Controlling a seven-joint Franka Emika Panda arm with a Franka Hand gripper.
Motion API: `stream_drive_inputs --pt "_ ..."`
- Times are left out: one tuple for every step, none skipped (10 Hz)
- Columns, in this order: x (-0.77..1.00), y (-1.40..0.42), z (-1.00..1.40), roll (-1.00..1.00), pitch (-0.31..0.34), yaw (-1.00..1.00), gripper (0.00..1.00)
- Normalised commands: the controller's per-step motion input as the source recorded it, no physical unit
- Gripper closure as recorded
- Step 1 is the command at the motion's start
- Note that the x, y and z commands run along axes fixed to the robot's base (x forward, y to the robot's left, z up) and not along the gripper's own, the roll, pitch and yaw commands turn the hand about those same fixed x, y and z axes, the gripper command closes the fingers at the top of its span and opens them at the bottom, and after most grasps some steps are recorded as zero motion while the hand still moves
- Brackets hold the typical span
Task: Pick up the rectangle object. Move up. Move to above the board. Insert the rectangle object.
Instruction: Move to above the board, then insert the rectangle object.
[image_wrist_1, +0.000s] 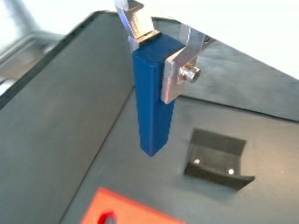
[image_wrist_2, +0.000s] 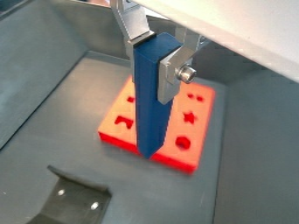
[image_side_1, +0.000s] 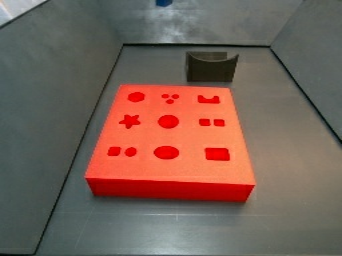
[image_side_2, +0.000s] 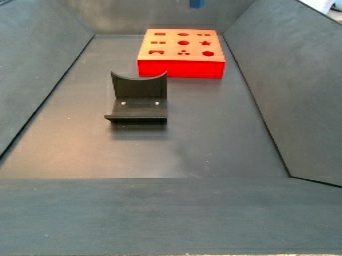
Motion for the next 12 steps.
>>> stream_drive_inputs --pt "0.03 -1.0 0.0 0.05 0.076 1.0 1.0" --pt "0.04 -1.0 0.0 0.04 0.086 1.0 1.0" --pt "0.06 -1.0 0.01 0.07 0.124 1.0 1.0" --pt "0.07 -1.0 0.01 0.07 0.131 0.85 1.0" --pt "0.11 -1.0 0.02 0.06 0.136 0.49 1.0" --pt "0.12 -0.97 0.03 0.07 0.134 0.3 1.0" --pt "0.11 -0.57 0.02 0.08 0.129 0.13 1.0" --pt "0.11 -0.34 0.02 0.08 0.12 0.06 1.0" --pt "0.08 -0.18 0.02 0.08 0.107 0.04 1.0" --pt "0.0 -0.02 0.0 0.0 0.0 0.0 1.0" --pt "0.0 -0.06 0.0 -0.01 0.0 -0.05 1.0" --pt "0.08 -0.31 -0.02 0.0 0.0 -0.27 1.0"
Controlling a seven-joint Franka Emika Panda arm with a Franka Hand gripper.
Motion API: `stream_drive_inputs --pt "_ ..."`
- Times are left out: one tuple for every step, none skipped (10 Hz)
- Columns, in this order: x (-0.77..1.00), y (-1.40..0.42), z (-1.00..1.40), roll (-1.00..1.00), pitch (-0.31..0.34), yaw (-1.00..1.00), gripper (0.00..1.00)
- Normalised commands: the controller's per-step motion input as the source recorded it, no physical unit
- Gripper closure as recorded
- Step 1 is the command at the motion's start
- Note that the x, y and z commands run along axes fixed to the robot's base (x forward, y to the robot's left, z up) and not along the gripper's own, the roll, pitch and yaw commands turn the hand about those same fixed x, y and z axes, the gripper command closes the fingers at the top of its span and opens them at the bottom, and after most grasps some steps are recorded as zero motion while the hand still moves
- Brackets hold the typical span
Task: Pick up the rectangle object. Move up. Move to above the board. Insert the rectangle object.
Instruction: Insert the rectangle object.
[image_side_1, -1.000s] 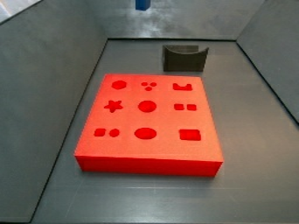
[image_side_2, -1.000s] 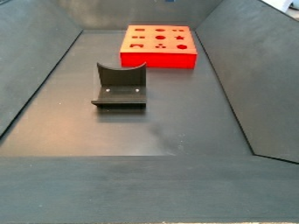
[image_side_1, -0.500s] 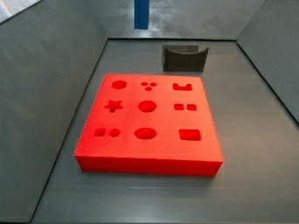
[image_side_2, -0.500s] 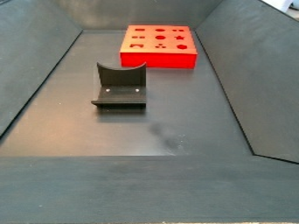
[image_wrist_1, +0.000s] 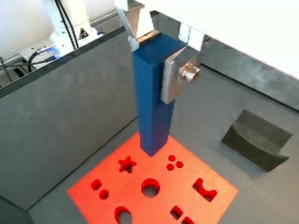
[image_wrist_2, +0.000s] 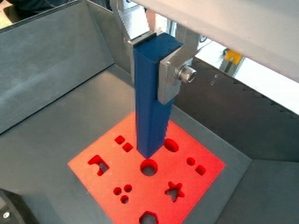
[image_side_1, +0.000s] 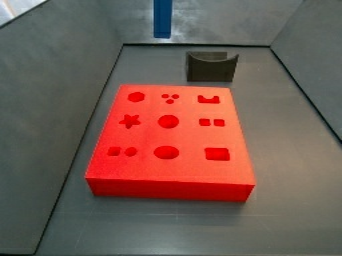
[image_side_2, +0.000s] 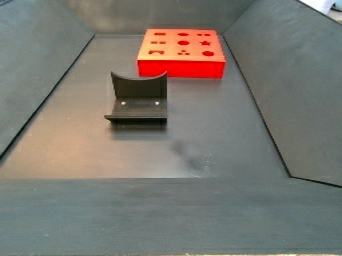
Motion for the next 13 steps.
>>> stream_drive_inputs --pt "0.01 -0.49 -0.12 0.0 0.0 -0.74 1.0" --pt "0.0 -0.39 -0.15 0.0 0.0 -0.84 1.0" --pt "0.01 -0.3 -0.15 0.0 0.0 -0.9 1.0" --pt "0.0 -0.27 -0.15 0.0 0.0 -0.92 1.0" --pt "0.0 -0.26 -0.14 0.0 0.0 -0.93 1.0" --pt "0.0 -0.22 -0.14 0.0 0.0 -0.95 1.0" --pt "0.0 -0.16 -0.17 0.0 0.0 -0.98 1.0" --pt "0.0 -0.12 -0.19 0.0 0.0 -1.0 1.0" --pt "0.0 -0.13 -0.14 -0.01 0.0 -0.96 1.0" --pt "-0.02 0.01 0.0 0.0 0.0 -0.07 1.0" --pt "0.08 -0.22 -0.25 0.0 0.0 -0.27 1.0" --pt "0.0 -0.08 -0.26 0.0 0.0 -1.0 1.0" --pt "0.0 0.0 -0.3 0.01 -0.011 -1.0 1.0"
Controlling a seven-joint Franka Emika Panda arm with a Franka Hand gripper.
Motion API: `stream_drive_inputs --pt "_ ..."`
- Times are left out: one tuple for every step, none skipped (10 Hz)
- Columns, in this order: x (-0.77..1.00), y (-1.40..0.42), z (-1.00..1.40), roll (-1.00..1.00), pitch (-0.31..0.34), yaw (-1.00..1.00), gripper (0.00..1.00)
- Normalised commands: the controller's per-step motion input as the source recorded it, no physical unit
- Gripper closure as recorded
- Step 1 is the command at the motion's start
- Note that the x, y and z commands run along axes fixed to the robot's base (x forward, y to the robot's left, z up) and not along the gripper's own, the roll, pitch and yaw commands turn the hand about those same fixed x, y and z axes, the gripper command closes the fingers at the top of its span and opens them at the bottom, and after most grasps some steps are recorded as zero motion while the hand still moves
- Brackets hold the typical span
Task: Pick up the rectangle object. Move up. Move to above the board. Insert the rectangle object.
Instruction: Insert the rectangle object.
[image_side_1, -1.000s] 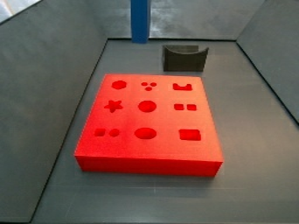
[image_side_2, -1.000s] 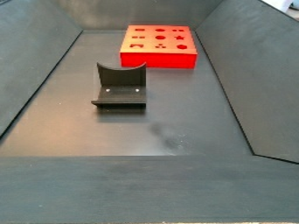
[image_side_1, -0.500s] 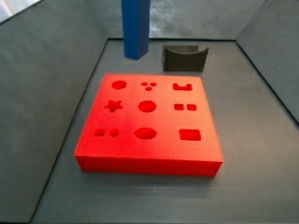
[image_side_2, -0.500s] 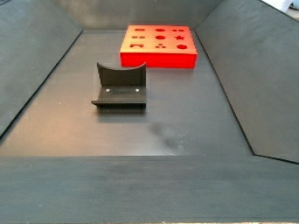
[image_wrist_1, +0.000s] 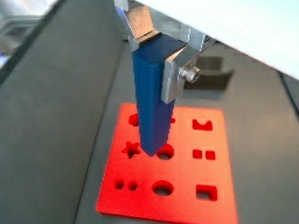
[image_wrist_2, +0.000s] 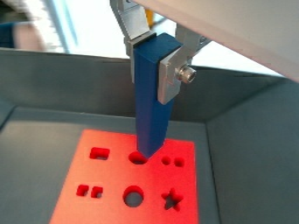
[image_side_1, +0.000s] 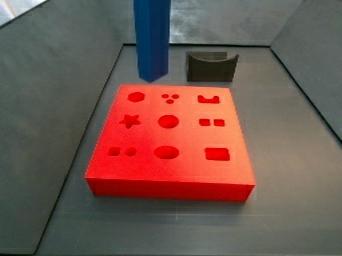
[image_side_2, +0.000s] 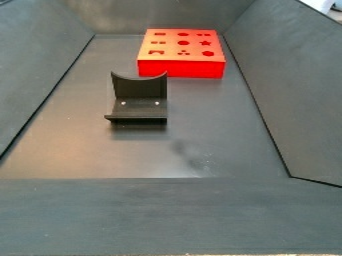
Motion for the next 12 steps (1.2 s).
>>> stream_drive_inputs --pt "0.0 0.0 -0.29 0.01 -0.007 -1.0 1.0" --pt "0.0 0.0 -0.29 0.0 -0.006 -1.0 1.0" --pt "0.0 0.0 -0.29 0.0 -0.004 -1.0 1.0" --pt "0.0 0.0 -0.29 0.0 -0.004 -1.0 1.0" --pt "0.0 0.0 -0.3 0.01 -0.004 -1.0 1.0" --pt "0.0 0.0 -0.29 0.0 -0.001 -1.0 1.0" --pt "0.0 0.0 -0.28 0.0 0.0 -1.0 1.0" --pt "0.0 0.0 -0.25 0.0 0.0 -1.0 1.0" --pt "0.0 0.0 0.0 0.0 0.014 -0.4 1.0" --pt "0.0 -0.03 0.0 0.0 0.0 0.0 1.0" --pt "0.49 -0.41 -0.25 0.11 0.0 -0.41 1.0" --pt "0.52 -0.33 -0.36 0.17 -0.036 -0.47 1.0"
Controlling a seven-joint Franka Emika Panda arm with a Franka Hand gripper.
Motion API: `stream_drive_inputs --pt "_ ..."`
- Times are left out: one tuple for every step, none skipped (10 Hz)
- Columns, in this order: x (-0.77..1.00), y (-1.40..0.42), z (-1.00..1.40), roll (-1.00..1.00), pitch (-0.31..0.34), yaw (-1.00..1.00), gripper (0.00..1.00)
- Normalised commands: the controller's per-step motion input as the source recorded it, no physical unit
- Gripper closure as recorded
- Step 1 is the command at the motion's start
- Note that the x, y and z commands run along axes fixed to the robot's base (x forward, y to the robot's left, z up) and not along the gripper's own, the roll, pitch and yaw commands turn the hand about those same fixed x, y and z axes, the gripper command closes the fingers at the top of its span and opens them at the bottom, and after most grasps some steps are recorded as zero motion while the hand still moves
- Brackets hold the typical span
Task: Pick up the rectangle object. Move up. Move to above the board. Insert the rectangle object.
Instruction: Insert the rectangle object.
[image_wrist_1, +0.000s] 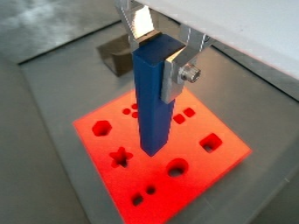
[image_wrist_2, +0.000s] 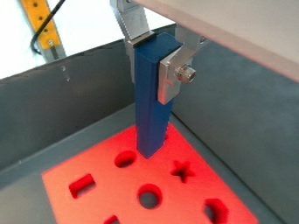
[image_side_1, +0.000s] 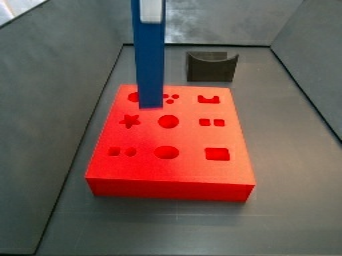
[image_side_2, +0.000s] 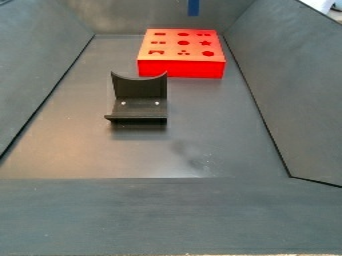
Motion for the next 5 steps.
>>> stream_drive_inputs --pt "0.54 -0.34 -0.35 0.16 -0.034 -0.45 1.0" --pt "0.52 -0.34 -0.33 0.15 -0.034 -0.47 1.0" --pt "0.54 -0.35 -0.14 0.08 -0.003 -0.44 1.0" --pt "0.58 -0.34 0.0 0.0 0.0 -0.4 1.0" --pt "0.63 -0.32 0.1 0.0 0.0 -0.36 1.0"
